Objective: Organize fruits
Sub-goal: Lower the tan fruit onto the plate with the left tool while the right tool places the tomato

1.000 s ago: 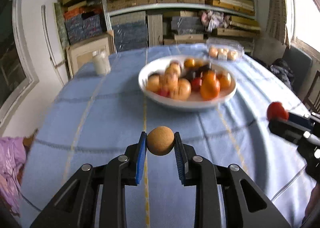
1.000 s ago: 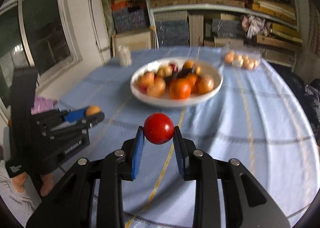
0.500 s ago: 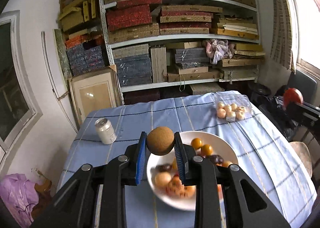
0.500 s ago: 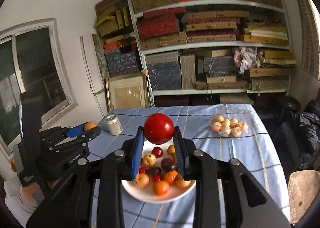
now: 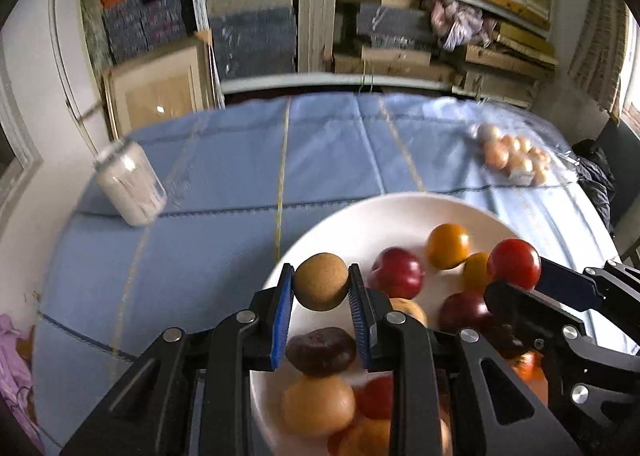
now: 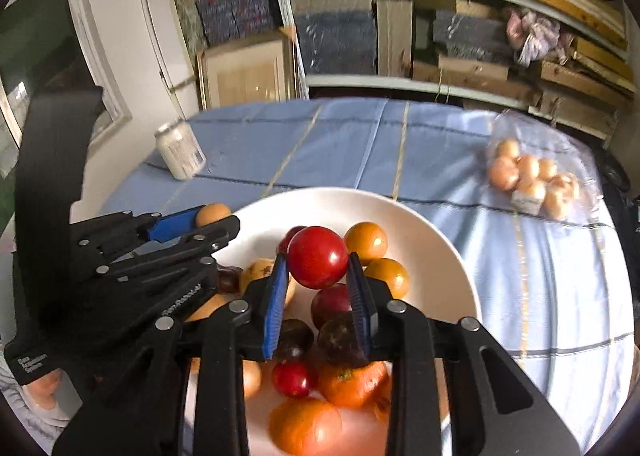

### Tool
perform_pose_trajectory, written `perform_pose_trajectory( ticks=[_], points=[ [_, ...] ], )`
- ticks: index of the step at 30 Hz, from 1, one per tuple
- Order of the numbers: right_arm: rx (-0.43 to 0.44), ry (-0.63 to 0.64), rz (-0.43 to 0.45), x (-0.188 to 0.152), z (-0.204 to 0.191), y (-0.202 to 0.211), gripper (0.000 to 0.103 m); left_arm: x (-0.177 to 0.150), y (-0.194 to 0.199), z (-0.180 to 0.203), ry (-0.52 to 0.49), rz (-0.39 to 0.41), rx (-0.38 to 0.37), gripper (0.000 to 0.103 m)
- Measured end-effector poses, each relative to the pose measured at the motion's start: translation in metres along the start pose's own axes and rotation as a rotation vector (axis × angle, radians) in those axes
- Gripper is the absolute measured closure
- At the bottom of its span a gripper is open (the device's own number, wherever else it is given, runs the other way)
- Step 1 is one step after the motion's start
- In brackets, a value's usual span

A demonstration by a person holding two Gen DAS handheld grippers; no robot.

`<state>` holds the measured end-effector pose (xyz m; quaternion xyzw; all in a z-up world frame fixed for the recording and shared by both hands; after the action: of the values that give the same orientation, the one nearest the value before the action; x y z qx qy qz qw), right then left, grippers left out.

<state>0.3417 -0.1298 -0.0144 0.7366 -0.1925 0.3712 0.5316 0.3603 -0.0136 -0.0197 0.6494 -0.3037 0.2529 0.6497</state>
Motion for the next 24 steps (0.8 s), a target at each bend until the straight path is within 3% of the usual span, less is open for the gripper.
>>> perform_pose_trajectory(
  ticks=[6,7,9,12,19,24],
  points=[
    [-0.002,0.012,-0.046,-0.004,0.004,-0.028,0.073,-0.005,-0.018,-0.006,0.014,-0.023,-0.03,0.074],
    [-0.003,0.012,-0.043,-0.005,0.005,-0.028,0.071,-0.005,-0.018,-0.006,0.011,-0.019,-0.028,0.071],
    [-0.002,0.003,-0.038,-0.004,0.007,-0.027,0.067,-0.003,-0.016,-0.007,0.011,0.0,-0.01,0.051],
    [-0.002,-0.001,-0.032,-0.002,0.009,-0.023,0.067,0.001,-0.013,-0.005,0.011,0.007,-0.012,0.045],
    [0.002,-0.002,0.023,0.011,0.003,0.016,0.066,0.009,0.017,-0.007,0.017,0.041,0.016,0.033],
    [-0.018,0.021,0.081,0.014,-0.005,0.059,0.054,0.014,0.063,-0.001,0.006,0.104,0.048,0.022]
  ],
)
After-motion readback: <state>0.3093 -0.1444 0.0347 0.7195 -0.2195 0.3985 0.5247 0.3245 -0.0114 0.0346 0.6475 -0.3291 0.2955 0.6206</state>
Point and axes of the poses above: each gripper's, at about its wrist camera, not at the fingertips, and y roughly against the way its jaws point, z to its right, x to its top, the point moved 6 cm from there along -y, roughly the way its jaws point, and after that the axes turned 6 degrees about z, right-handed, at the moved point
